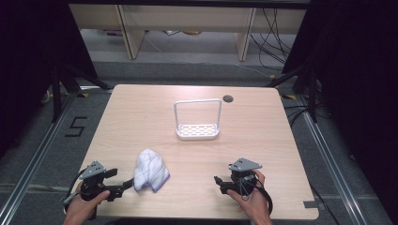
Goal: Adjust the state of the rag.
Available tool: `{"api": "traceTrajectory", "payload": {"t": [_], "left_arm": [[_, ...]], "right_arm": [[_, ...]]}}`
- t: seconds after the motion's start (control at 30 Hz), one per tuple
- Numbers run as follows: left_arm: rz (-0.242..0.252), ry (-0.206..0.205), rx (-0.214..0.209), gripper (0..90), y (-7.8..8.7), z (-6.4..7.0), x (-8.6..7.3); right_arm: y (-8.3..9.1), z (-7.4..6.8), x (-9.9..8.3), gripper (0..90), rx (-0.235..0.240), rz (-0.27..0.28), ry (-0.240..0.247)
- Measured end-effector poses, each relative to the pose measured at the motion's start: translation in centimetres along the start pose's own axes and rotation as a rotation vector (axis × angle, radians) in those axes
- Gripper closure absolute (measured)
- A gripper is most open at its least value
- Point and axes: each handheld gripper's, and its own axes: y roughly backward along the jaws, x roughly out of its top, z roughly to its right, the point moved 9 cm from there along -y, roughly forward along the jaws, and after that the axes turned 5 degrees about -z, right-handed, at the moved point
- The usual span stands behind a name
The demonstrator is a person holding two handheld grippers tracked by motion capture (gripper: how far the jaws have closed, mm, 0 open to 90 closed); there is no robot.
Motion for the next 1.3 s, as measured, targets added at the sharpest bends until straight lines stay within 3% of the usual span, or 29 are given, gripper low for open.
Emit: {"api": "traceTrajectory", "payload": {"t": [0.13,0.23,0.33,0.4,0.47,0.53,0.57,0.63,0.73,0.8,0.97,1.07,1.1,1.3], "left_arm": [[-0.006,-0.004,-0.005,15.3,0.0,0.0,-0.1],[0.0,-0.002,-0.003,15.3,0.0,0.0,0.0],[-0.001,0.003,0.004,15.3,0.1,-0.2,0.0],[0.018,0.008,0.007,15.3,0.0,-0.3,0.1],[0.011,0.01,0.005,15.1,0.1,-0.4,0.1],[0.012,0.013,0.006,15.0,0.2,-0.5,0.2],[0.016,0.021,0.002,15.0,0.2,-0.5,0.2],[0.019,0.025,0.003,15.0,0.2,-0.6,0.2],[0.016,0.03,0.004,14.8,0.2,-0.7,0.2],[0.018,0.031,0.001,14.8,0.2,-0.7,0.2],[0.024,0.06,0.028,14.9,0.2,-1.5,0.2],[0.025,0.063,0.047,15.7,0.3,-1.7,0.2],[0.019,0.06,0.051,15.8,0.3,-1.8,0.2],[0.019,0.061,0.05,16.1,0.2,-1.8,0.2]], "right_arm": [[0.0,-0.6,0.1,27.9,0.007,-0.007,-0.018],[-0.2,-1.2,0.6,28.2,0.018,0.001,0.027],[-0.2,-2.2,1.1,29.6,0.04,0.003,0.013],[-0.2,-2.4,1.4,29.7,0.044,0.011,0.03],[-0.6,-3.7,2.2,29.7,0.095,0.022,0.058],[-0.6,-4.2,2.4,29.9,0.12,0.021,0.045],[-0.7,-5.2,3.1,30.9,0.157,0.032,0.055],[-0.7,-5.7,3.3,30.9,0.155,0.021,0.053],[-1.6,-7.5,4.8,31.7,0.18,0.04,0.114],[-1.7,-8.0,5.0,31.8,0.185,0.034,0.11],[-3.3,-10.6,6.7,34.0,0.222,0.036,0.175],[-3.9,-11.4,7.1,36.3,0.234,0.038,0.199],[-4.4,-12.2,7.4,38.0,0.248,0.027,0.206],[-6.2,-14.5,8.6,40.5,0.261,0.024,0.243]]}}
